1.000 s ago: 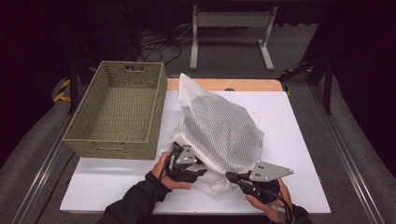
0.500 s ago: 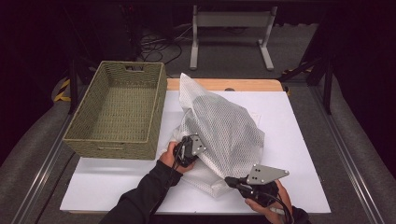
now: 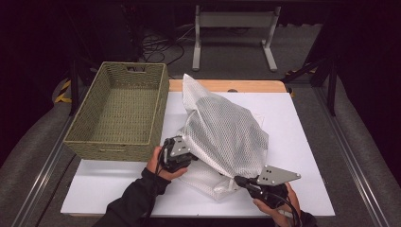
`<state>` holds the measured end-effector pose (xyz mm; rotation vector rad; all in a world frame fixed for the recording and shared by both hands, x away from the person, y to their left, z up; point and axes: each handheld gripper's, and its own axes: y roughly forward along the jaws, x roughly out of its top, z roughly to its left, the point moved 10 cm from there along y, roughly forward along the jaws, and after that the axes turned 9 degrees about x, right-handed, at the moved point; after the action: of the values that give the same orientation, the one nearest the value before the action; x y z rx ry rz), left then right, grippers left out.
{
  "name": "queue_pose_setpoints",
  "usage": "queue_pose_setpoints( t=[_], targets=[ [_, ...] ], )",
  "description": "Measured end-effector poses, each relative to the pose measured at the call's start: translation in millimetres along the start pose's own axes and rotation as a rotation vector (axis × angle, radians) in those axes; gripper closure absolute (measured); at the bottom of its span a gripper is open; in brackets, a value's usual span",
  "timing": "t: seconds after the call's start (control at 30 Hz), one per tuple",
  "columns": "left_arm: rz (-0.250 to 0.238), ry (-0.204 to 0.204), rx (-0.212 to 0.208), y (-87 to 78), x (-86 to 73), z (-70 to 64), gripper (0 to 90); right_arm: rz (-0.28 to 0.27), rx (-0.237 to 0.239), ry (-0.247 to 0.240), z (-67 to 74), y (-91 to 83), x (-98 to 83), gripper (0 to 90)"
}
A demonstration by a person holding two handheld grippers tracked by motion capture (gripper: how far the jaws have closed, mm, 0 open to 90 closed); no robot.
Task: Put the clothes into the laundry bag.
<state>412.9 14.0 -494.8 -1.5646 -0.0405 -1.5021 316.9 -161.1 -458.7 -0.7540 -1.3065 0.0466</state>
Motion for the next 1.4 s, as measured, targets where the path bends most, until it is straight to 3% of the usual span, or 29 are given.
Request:
queue_pose_setpoints(
  t=[0.13,0.17,0.2,0.23,0.27,0.37,0.43,0.53,0.63,0.77,0.83,0.93,1.13,1.2,1.23,1.33,1.37,1.4],
  targets=[
    [-0.004,0.019,-0.004,-26.2,-16.2,-9.9,58.7,-0.033,-0.001,-0.011,1.6,-3.4,7.2,89.8],
    [-0.004,0.019,-0.004,-26.2,-16.2,-9.9,53.1,-0.031,0.002,-0.017,3.0,-3.5,8.5,89.8],
    [0.002,0.011,0.017,-33.1,-21.9,-10.4,53.1,-0.031,0.002,-0.017,3.0,-3.5,8.5,89.8],
    [0.002,-0.005,-0.002,-40.4,-27.0,-11.9,50.0,-0.032,-0.001,-0.022,3.6,-4.1,9.7,89.8],
    [0.004,-0.007,0.011,-44.5,-30.2,-10.4,49.4,-0.038,0.0,-0.024,3.8,-4.9,11.0,89.8],
    [0.002,-0.072,0.047,-57.9,-40.0,1.0,46.3,-0.042,0.016,-0.022,6.0,-6.0,12.9,89.8],
    [0.03,-0.102,0.077,-62.4,-52.5,9.5,45.2,-0.04,0.021,-0.033,9.1,-6.0,14.3,89.8],
    [0.081,-0.138,0.091,-59.9,-70.2,15.2,44.0,-0.061,0.022,-0.042,11.9,-11.9,20.5,89.8],
    [0.114,-0.173,0.069,-52.3,-76.3,15.4,40.3,-0.085,0.017,-0.041,11.7,-19.5,26.0,89.7],
    [0.133,-0.21,0.113,-43.2,-77.4,19.3,37.9,-0.088,0.015,-0.044,12.2,-21.7,26.0,89.8],
    [0.127,-0.211,0.128,-43.3,-76.8,21.1,39.4,-0.092,0.012,-0.048,12.2,-23.0,27.2,89.8],
    [0.068,-0.199,0.155,-50.2,-66.5,23.6,38.2,-0.116,-0.003,-0.048,9.8,-32.5,32.5,89.8],
    [0.098,-0.186,0.165,-38.3,-64.0,23.3,33.6,-0.132,-0.02,-0.041,4.7,-39.8,33.8,89.8],
    [0.111,-0.206,0.173,-32.0,-65.4,28.4,33.1,-0.129,-0.023,-0.047,5.5,-39.0,33.6,89.7],
    [0.108,-0.221,0.171,-28.5,-65.0,29.4,36.6,-0.126,-0.024,-0.048,5.9,-38.2,33.2,89.7],
    [0.161,-0.17,0.206,-20.5,-70.7,30.9,45.6,-0.112,-0.015,-0.053,7.6,-33.5,30.0,89.7],
    [0.16,-0.177,0.191,-20.7,-71.3,31.6,49.1,-0.106,-0.013,-0.056,7.8,-31.4,28.6,89.6],
    [0.161,-0.211,0.179,-21.9,-72.1,33.1,56.9,-0.1,-0.007,-0.054,8.8,-28.8,27.1,89.6]
  ],
)
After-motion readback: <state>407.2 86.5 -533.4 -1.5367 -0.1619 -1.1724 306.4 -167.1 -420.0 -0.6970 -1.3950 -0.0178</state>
